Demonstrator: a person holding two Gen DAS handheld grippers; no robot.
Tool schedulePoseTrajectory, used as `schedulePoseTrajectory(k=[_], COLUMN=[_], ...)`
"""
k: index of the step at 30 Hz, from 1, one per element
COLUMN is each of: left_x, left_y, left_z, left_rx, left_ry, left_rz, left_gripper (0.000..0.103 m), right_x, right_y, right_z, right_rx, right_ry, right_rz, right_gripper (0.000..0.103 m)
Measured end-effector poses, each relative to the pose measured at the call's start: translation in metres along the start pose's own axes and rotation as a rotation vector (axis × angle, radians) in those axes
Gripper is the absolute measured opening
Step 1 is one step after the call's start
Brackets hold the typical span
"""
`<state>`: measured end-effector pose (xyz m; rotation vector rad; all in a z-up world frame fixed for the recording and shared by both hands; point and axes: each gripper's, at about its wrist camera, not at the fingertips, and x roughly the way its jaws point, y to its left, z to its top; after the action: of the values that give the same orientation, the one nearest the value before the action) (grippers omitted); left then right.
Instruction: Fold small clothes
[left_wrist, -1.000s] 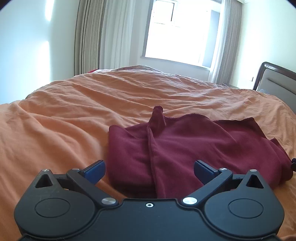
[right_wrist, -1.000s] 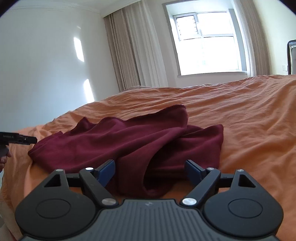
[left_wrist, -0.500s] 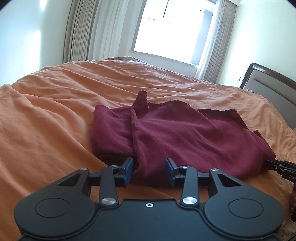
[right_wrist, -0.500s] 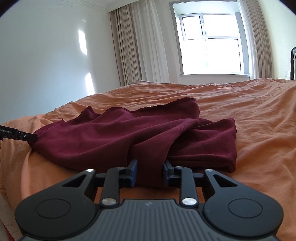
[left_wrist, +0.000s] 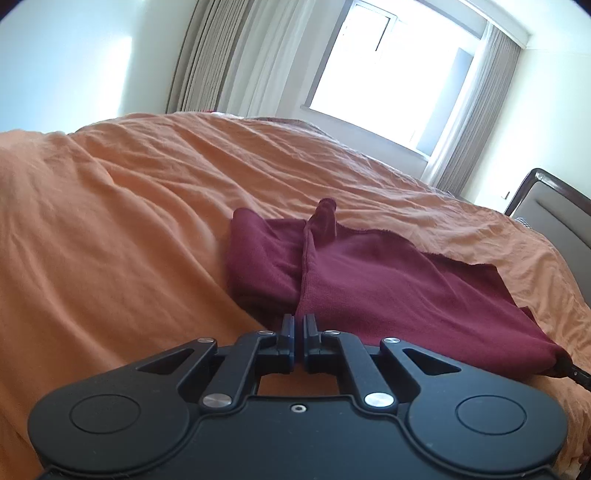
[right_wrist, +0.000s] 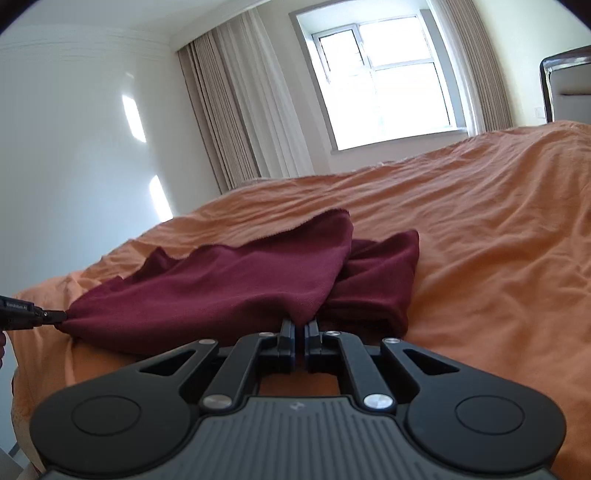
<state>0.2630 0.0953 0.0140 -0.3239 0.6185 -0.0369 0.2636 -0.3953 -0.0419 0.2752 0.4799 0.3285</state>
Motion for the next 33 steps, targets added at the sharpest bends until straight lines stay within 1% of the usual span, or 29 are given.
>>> schedulePoseTrajectory(k=[2,5,9,12,14,17,19,22,24,25,27,28,31,32,33], left_x=[0.006,0.009,0.001,-0.008,-0.017,-0.034,-0.042,-0.041,-0.036,-0.034,-0.034,-0.033,-0.033,-0.034,-0.034], left_y=[0.005,0.008,0.005,0.004,0.002,-0.001,-0.001,0.004,0.009,0.012,0.014,0.013,0.011,0.010,0.010], left_z=[-0.007,-0.010,-0.006,-0.004,-0.005,-0.013,-0.021,-0.034,-0.040,-0.042,-0.046,-0.047,-0.050,-0.051,-0.051], left_rx=[-0.018,-0.028,-0.021,-0.041,-0.050,-0.040,-0.041,-0.039,-0.068,-0.089,-0.097,-0.089,-0.049,-0.040,-0.036], left_ry=[0.020,0.014,0.000,0.003,0.015,0.019,0.021,0.023,0.024,0.020,0.002,-0.004,-0.017,-0.018,-0.018], left_rz=[0.007,0.010,0.000,-0.021,-0.033,-0.051,-0.066,-0.072,-0.076,-0.082,-0.089,-0.087,-0.085,-0.087,-0.089], left_gripper=[0.003,0.003,0.003,0.003,0.003,0.003,0.003,0.004,0.004,0.004,0.004,0.005,0.006,0.008,0.012], right_x=[0.005,0.005,-0.008,-0.022,-0.034,-0.047,-0.049,-0.044,-0.041,-0.042,-0.045,-0.048,-0.061,-0.068,-0.073], right_y=[-0.004,-0.003,0.001,0.008,0.010,0.009,0.007,0.005,0.006,0.007,0.008,0.009,0.010,0.011,0.012], right_z=[-0.006,-0.007,0.000,0.005,0.006,-0.001,-0.010,-0.023,-0.027,-0.029,-0.033,-0.035,-0.036,-0.036,-0.036], right_rx=[0.027,0.028,-0.020,-0.079,-0.090,-0.073,-0.064,-0.042,-0.048,-0.060,-0.085,-0.094,-0.087,-0.084,-0.086], right_ry=[0.004,-0.005,-0.020,-0.023,-0.026,-0.023,-0.005,0.019,0.018,0.017,0.028,0.031,0.020,0.006,-0.006], right_rz=[-0.001,-0.002,0.028,0.018,0.015,0.010,0.001,-0.010,-0.025,-0.035,-0.058,-0.069,-0.100,-0.121,-0.136], right_gripper=[0.005,0.005,0.005,0.004,0.005,0.005,0.005,0.006,0.007,0.010,0.015,0.021,0.030,0.034,0.037])
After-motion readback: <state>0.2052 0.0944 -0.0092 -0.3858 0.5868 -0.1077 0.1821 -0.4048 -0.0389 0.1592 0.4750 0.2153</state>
